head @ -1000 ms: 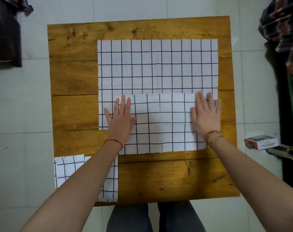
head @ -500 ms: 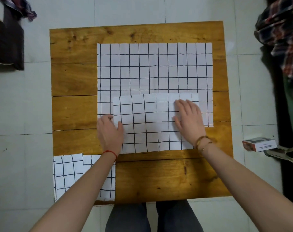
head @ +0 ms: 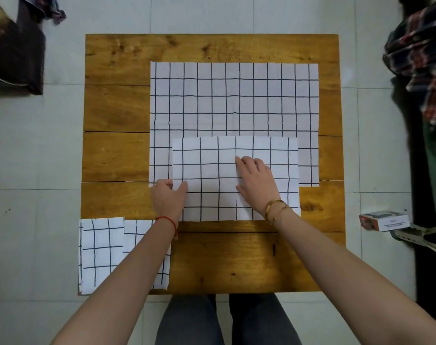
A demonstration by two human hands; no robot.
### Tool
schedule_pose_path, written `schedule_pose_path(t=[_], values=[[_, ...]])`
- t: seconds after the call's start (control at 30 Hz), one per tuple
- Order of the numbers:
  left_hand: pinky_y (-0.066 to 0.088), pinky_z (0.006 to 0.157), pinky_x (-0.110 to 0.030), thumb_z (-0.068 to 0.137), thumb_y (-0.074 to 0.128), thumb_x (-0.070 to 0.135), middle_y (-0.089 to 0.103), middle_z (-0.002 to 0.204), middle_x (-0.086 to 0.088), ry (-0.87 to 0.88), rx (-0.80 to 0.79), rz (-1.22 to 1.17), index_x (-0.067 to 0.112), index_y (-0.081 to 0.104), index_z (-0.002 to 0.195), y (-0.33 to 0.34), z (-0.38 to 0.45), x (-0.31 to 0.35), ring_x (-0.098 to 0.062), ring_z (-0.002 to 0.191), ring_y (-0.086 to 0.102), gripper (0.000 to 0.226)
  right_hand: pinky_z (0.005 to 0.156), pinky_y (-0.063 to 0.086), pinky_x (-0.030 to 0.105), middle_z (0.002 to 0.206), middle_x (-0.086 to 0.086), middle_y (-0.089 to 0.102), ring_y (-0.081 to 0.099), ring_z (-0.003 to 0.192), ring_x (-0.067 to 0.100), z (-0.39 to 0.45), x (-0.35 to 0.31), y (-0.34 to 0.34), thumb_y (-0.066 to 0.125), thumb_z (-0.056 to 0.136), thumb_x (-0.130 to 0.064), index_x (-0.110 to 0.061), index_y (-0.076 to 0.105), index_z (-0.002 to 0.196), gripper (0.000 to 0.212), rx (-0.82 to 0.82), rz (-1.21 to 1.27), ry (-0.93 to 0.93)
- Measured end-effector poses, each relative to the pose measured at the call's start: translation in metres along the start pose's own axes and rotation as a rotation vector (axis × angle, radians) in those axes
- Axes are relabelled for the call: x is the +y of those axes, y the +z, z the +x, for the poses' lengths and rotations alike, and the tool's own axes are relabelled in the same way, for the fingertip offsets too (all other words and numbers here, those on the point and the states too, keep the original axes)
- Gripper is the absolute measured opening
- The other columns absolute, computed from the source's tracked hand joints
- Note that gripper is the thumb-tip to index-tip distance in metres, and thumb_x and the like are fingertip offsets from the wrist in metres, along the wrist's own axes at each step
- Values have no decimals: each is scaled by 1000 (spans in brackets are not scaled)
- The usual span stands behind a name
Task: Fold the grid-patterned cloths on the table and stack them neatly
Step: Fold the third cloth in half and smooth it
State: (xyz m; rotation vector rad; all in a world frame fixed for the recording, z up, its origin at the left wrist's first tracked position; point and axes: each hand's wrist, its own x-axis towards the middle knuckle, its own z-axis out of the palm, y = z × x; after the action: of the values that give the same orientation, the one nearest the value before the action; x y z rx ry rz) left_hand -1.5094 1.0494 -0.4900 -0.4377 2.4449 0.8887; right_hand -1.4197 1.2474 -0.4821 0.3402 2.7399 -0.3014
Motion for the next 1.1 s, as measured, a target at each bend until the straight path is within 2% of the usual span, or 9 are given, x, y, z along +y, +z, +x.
schedule_pose_path(t=[0.13, 0.27, 0.33, 0.4, 0.5, 0.7, 0.87, 1.03, 1.1], values=[[46, 66, -27, 83, 70, 21, 53, 88, -2, -23, -10, -161, 6, 50, 115, -9, -7, 7, -21, 85, 54, 40, 95, 44, 40, 134, 8, 45, 46, 116, 29, 1, -1, 1, 66, 84, -31, -9, 33, 145, 73, 5, 4, -10], [53, 85, -35, 88, 66, 18, 60, 114, -13, 9, -126, -288, 10, 45, 134, -27, -12, 18, -28, 106, 59, 52, 96, 43, 40, 134, 7, 44, 44, 116, 28, 3, -4, 2, 66, 82, -34, -10, 32, 144, 75, 11, 13, -21], [51, 70, -25, 90, 63, 17, 58, 92, -1, 112, -189, -300, 14, 43, 137, -38, -18, 27, -13, 81, 57, 51, 95, 43, 39, 132, 7, 44, 44, 114, 28, 5, -8, 3, 68, 81, -38, -11, 32, 144, 77, 20, 20, -31], [39, 59, -17, 92, 61, 16, 38, 74, 7, 257, -266, -253, 23, 44, 128, -46, -25, 36, -4, 63, 37, 41, 95, 43, 38, 130, 7, 44, 45, 113, 27, 8, -14, 3, 69, 79, -42, -12, 32, 144, 80, 35, 30, -48], [39, 55, -13, 92, 60, 16, 33, 71, 7, 401, -365, -164, 14, 45, 129, -52, -37, 48, -1, 57, 35, 40, 93, 42, 38, 127, 8, 45, 45, 110, 26, 12, -23, 4, 69, 79, -46, -13, 30, 144, 82, 45, 31, -69], [44, 60, -14, 92, 60, 22, 43, 78, 10, 613, -516, -47, 22, 30, 147, -34, -70, 72, 1, 62, 43, 63, 84, 46, 39, 111, 11, 49, 47, 97, 27, 12, -22, 4, 62, 78, -41, -10, 39, 139, 72, 84, 86, -54], [47, 75, -15, 91, 63, 23, 49, 88, 12, 601, -679, -88, 20, 22, 151, 2, -88, 82, -1, 75, 50, 73, 80, 47, 36, 100, 8, 56, 51, 91, 23, -17, 13, 1, 53, 87, -14, -9, 56, 121, 35, 287, 400, 167], [50, 76, -15, 89, 66, 27, 59, 103, 4, 569, -734, -103, 21, 20, 152, 35, -93, 79, -3, 81, 57, 78, 60, 40, 16, 73, -4, 61, 54, 66, 8, -43, 50, -3, 45, 96, -17, -19, 64, 95, 19, 403, 856, 562], [50, 77, -17, 90, 64, 27, 58, 106, 4, 589, -676, -69, 21, 25, 150, 39, -89, 72, -7, 85, 56, 72, 60, 41, 24, 66, 4, 59, 51, 64, 13, -46, 60, 0, 47, 95, -25, -14, 63, 79, 25, 413, 977, 633]])
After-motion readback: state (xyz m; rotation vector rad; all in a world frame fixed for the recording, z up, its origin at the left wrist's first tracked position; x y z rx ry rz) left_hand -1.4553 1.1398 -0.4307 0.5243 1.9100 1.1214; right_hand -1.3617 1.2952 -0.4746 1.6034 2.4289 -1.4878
